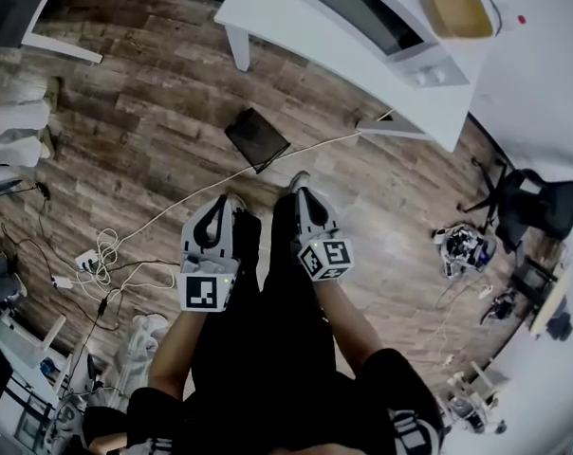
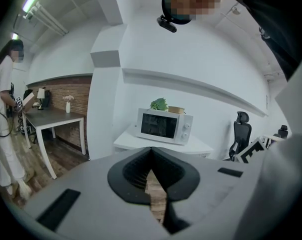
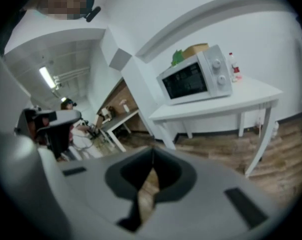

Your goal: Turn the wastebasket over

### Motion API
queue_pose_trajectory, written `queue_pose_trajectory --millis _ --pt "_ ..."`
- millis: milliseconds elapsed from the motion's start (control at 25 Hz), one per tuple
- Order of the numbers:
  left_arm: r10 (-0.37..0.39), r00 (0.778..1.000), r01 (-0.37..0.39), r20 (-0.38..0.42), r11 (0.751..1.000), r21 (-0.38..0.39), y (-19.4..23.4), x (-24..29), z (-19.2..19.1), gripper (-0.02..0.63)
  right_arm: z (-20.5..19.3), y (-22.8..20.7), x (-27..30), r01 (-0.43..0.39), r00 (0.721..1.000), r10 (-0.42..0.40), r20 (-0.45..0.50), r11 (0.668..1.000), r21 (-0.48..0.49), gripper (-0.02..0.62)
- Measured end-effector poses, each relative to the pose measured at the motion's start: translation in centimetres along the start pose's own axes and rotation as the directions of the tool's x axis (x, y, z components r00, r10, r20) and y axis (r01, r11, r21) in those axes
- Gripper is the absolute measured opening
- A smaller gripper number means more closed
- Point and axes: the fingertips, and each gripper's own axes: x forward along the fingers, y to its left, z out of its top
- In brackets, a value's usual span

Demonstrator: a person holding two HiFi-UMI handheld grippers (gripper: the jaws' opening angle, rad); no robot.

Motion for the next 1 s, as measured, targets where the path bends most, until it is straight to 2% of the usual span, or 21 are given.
queue_pose_trajectory --millis 160,360,640,1000 --pt "-0.008 1.0 0.008 -0.026 1.0 -0.004 0.7 2.8 -2.4 0.034 -4.3 -3.4 3.3 0.031 0.997 -0.026 -0.067 0.996 0.082 0.032" --pt "-0.023 0.999 0.023 -0.046 1.0 -0.009 1.6 5.5 -5.9 0.034 -10.4 -7.2 6.9 0.082 0.988 -0.063 -0.141 0.987 0.137 0.032" --pt "-0.033 0.996 0.029 -0.079 0.999 -0.043 3.3 7.9 -10.4 0.035 -18.9 -10.8 11.6 0.173 0.963 -0.14 -0.229 0.977 0.127 0.032" --pt "-0.052 0.995 0.044 -0.083 0.995 -0.093 5.5 8.9 -15.1 0.034 -30.9 -14.2 16.2 0.264 0.917 -0.189 -0.351 0.948 0.18 0.034"
